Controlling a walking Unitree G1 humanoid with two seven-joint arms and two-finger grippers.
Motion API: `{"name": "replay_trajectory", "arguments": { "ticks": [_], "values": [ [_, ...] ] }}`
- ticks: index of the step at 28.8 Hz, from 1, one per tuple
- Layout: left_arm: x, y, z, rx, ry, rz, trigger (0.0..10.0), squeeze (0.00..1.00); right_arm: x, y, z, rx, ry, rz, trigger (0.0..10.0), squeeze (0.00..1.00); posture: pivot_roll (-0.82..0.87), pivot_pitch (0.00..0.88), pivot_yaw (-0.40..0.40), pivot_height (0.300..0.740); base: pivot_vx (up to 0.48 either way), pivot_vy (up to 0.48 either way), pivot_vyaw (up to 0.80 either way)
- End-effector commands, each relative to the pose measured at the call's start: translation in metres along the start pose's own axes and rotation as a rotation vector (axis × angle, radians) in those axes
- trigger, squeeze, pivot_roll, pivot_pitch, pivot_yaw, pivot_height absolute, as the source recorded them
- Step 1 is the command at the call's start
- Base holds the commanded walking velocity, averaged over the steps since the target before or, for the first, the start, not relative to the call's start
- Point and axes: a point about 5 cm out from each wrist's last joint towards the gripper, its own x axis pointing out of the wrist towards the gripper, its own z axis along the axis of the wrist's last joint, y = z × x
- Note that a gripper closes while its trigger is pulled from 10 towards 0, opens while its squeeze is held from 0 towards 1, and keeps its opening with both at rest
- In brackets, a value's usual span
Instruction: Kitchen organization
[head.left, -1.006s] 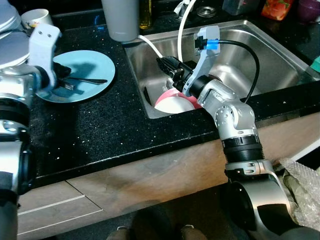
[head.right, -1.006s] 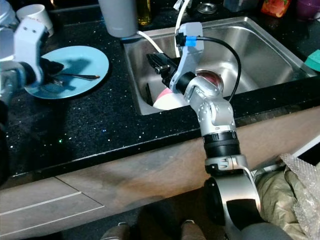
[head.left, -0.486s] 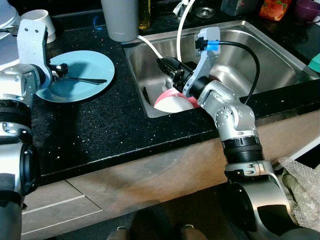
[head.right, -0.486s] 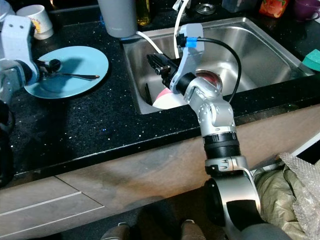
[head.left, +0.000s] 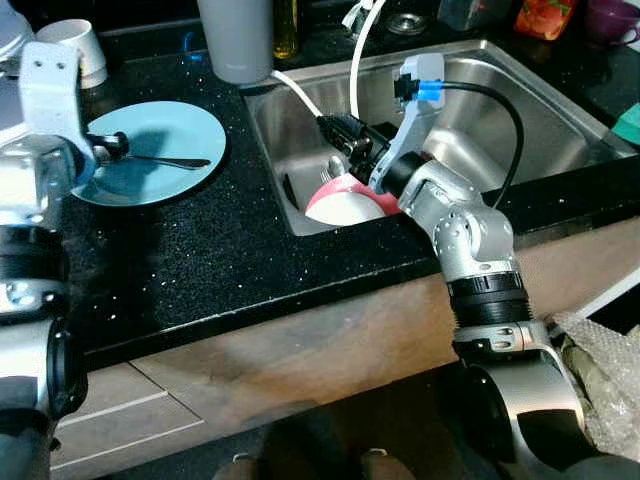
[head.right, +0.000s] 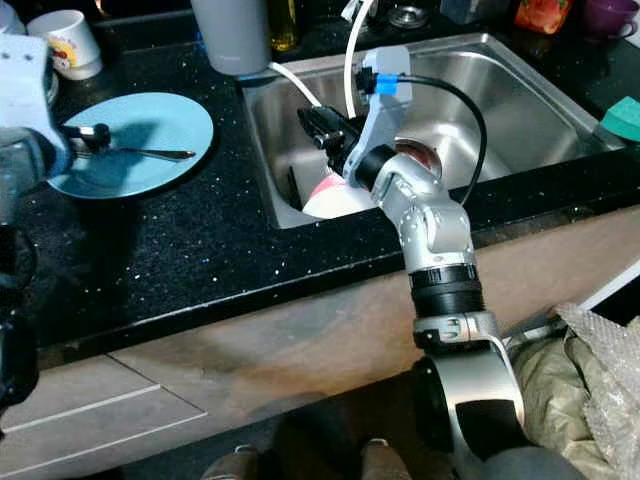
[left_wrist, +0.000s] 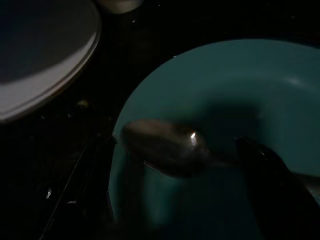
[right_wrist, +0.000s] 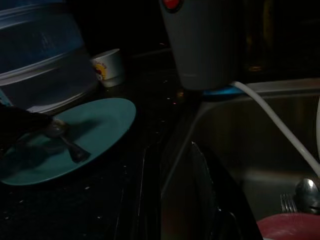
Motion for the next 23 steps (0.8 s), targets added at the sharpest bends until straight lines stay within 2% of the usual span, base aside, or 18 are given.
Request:
{"name": "replay_trajectory", "arguments": {
  "ticks": [1,10,15,23],
  "values": [
    [-0.005,0.002,-0.008,-0.027,0.016,-0.002,10.0,0.0,-0.001,0.001,-0.001,-0.001,-0.004,0.011,10.0,0.0,0.04,0.167,0.027,0.74,0.0,0.0,0.0],
    [-0.011,-0.001,-0.017,-0.069,0.07,0.014,10.0,0.0,0.0,0.0,0.0,-0.007,0.001,0.014,10.0,0.0,0.05,0.171,0.021,0.74,0.0,0.0,0.0],
    [-0.015,-0.004,-0.029,-0.086,0.116,0.043,10.0,0.0,0.0,-0.003,0.0,-0.014,0.005,0.011,10.0,0.0,0.05,0.172,0.023,0.74,0.0,0.0,0.0],
    [-0.009,-0.008,-0.037,-0.121,0.133,0.02,10.0,0.0,0.0,-0.004,-0.001,-0.017,0.004,0.008,10.0,0.0,0.05,0.173,0.024,0.74,0.0,0.0,0.0]
  ]
}}
